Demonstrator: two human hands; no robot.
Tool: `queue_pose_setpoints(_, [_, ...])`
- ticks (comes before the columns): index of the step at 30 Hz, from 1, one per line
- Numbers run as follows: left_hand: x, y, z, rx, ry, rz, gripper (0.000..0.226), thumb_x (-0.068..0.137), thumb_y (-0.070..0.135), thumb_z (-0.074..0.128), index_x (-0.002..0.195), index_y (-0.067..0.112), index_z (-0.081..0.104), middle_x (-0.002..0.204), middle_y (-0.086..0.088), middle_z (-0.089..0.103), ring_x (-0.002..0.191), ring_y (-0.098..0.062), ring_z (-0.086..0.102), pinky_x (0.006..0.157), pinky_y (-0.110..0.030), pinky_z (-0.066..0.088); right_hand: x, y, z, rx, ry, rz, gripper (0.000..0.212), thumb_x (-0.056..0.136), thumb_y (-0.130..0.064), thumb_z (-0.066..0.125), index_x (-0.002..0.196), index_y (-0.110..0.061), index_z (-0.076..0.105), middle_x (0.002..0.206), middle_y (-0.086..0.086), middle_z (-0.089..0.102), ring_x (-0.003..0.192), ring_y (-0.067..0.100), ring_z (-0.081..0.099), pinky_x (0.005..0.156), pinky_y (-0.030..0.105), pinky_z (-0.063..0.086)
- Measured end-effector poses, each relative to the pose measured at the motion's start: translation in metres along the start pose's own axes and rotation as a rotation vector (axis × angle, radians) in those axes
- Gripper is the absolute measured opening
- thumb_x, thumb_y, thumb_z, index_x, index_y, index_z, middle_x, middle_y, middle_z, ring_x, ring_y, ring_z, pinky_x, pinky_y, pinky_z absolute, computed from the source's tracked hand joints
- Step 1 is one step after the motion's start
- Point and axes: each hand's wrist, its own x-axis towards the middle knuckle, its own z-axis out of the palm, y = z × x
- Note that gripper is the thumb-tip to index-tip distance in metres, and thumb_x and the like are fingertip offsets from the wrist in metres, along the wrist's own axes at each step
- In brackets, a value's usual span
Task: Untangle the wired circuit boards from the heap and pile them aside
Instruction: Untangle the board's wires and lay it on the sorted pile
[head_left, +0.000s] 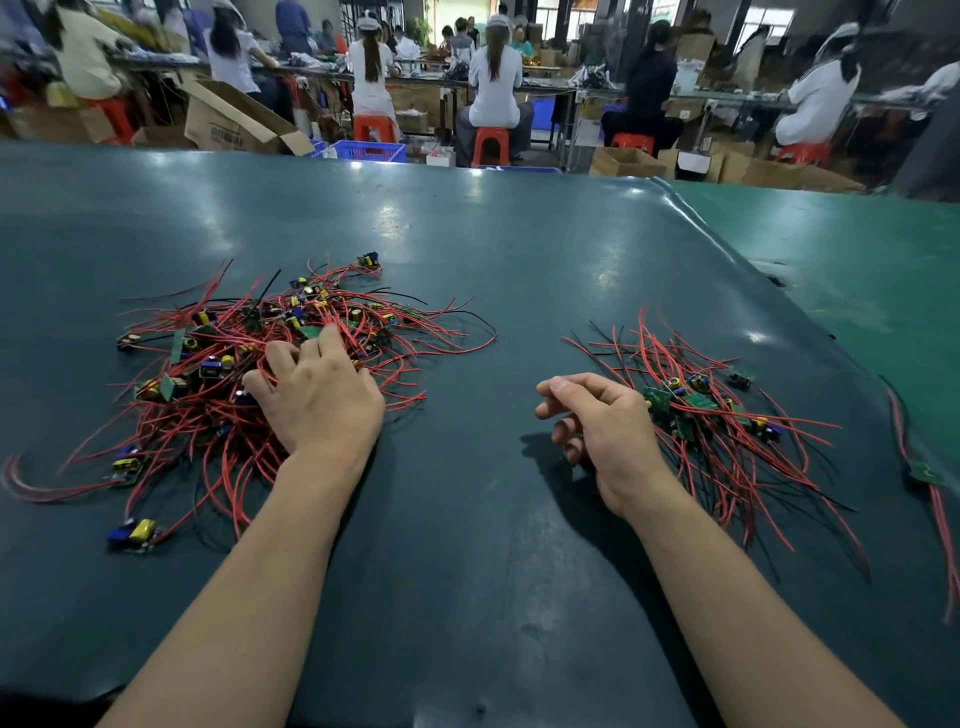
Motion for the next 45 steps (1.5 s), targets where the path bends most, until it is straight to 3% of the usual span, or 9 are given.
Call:
queue_pose_setpoints(3, [0.005, -0.001, 0.001, 0.0, 0.024, -0.009, 0.03, 0.089, 0.035, 0.062, 0.113, 0.017, 0.064, 0.113, -0.012, 0.065, 0.115, -0.034, 0.041, 0.097, -0.05, 0.029, 0.001, 0.0, -0.001, 0.022, 0.002, 0.004, 0.016, 0.094, -0.014, 0.061, 0.082, -0.011, 0.071, 0.065, 0.002, 0.069, 0.043, 0.01, 0.048, 0.037, 0.018, 0.032])
queue_pose_setpoints(10, [0.011, 0.003, 0.002, -0.118, 0.093, -0.13, 0.066, 0.086, 0.05, 0.06, 0.129, 0.002, 0.046, 0.109, -0.026, 0.064, 0.111, -0.041, 0.053, 0.098, -0.051, 0.029, 0.001, 0.0, -0.004, 0.026, -0.001, 0.009, 0.016, 0.094, -0.014, 0.061, 0.083, -0.011, 0.071, 0.067, 0.002, 0.069, 0.044, 0.011, 0.049, 0.038, 0.019, 0.033])
queue_pose_setpoints(13, [0.016, 0.002, 0.003, 0.002, 0.052, -0.122, 0.062, 0.091, 0.058, 0.044, 0.115, 0.002, 0.058, 0.104, -0.025, 0.066, 0.108, -0.041, 0.054, 0.099, -0.052, 0.031, 0.0, 0.0, -0.003, 0.024, -0.003, 0.007, 0.017, 0.094, -0.013, 0.06, 0.082, -0.011, 0.071, 0.066, 0.002, 0.069, 0.043, 0.009, 0.049, 0.038, 0.018, 0.033])
queue_pose_setpoints(18, [0.018, 0.0, 0.004, 0.021, 0.031, -0.125, 0.058, 0.089, 0.056, 0.052, 0.108, 0.003, 0.062, 0.108, -0.023, 0.065, 0.111, -0.041, 0.052, 0.099, -0.052, 0.031, 0.0, 0.0, -0.003, 0.038, -0.003, 0.006, 0.017, 0.095, -0.012, 0.06, 0.081, -0.011, 0.07, 0.066, 0.001, 0.069, 0.043, 0.009, 0.049, 0.037, 0.018, 0.033])
queue_pose_setpoints(21, [0.016, -0.001, 0.004, -0.041, 0.046, -0.07, 0.047, 0.088, 0.047, 0.059, 0.112, 0.007, 0.06, 0.117, -0.02, 0.06, 0.115, -0.038, 0.045, 0.096, -0.051, 0.03, -0.001, 0.001, -0.004, 0.034, -0.009, 0.001, 0.018, 0.095, -0.013, 0.06, 0.08, -0.012, 0.071, 0.066, 0.001, 0.069, 0.043, 0.009, 0.049, 0.038, 0.018, 0.034])
queue_pose_setpoints(25, [0.015, -0.002, 0.006, -0.138, 0.079, -0.025, 0.029, 0.086, 0.034, 0.063, 0.108, 0.015, 0.063, 0.102, -0.018, 0.066, 0.112, -0.035, 0.046, 0.094, -0.05, 0.03, -0.002, 0.001, -0.004, 0.032, -0.011, -0.003, 0.019, 0.094, -0.015, 0.061, 0.078, -0.014, 0.071, 0.066, 0.001, 0.069, 0.044, 0.01, 0.049, 0.038, 0.019, 0.034])
queue_pose_setpoints(34, [0.009, -0.003, -0.001, -0.453, 0.407, -0.123, 0.041, 0.084, 0.034, 0.056, 0.121, 0.016, 0.053, 0.105, -0.005, 0.07, 0.106, -0.033, 0.048, 0.089, -0.043, 0.022, -0.004, 0.0, -0.006, 0.02, -0.008, 0.003, 0.018, 0.095, -0.016, 0.061, 0.08, -0.014, 0.072, 0.067, 0.001, 0.07, 0.045, 0.009, 0.051, 0.039, 0.019, 0.035])
queue_pose_setpoints(37, [0.007, -0.002, -0.004, -0.478, 0.364, -0.167, 0.038, 0.086, 0.036, 0.052, 0.117, 0.015, 0.053, 0.102, -0.006, 0.071, 0.107, -0.033, 0.051, 0.092, -0.05, 0.027, -0.005, 0.0, -0.005, 0.027, -0.008, 0.001, 0.018, 0.095, -0.015, 0.061, 0.081, -0.013, 0.071, 0.067, 0.001, 0.069, 0.044, 0.009, 0.05, 0.038, 0.019, 0.035])
queue_pose_setpoints(45, [-0.011, 0.008, -0.016, -0.663, 0.641, 0.216, 0.031, 0.09, 0.03, 0.059, 0.115, 0.012, 0.063, 0.096, -0.002, 0.07, 0.098, -0.027, 0.057, 0.09, -0.053, 0.042, -0.006, -0.002, -0.005, 0.046, -0.017, 0.011, 0.017, 0.093, -0.014, 0.061, 0.079, -0.013, 0.071, 0.066, 0.001, 0.069, 0.043, 0.009, 0.05, 0.038, 0.019, 0.034])
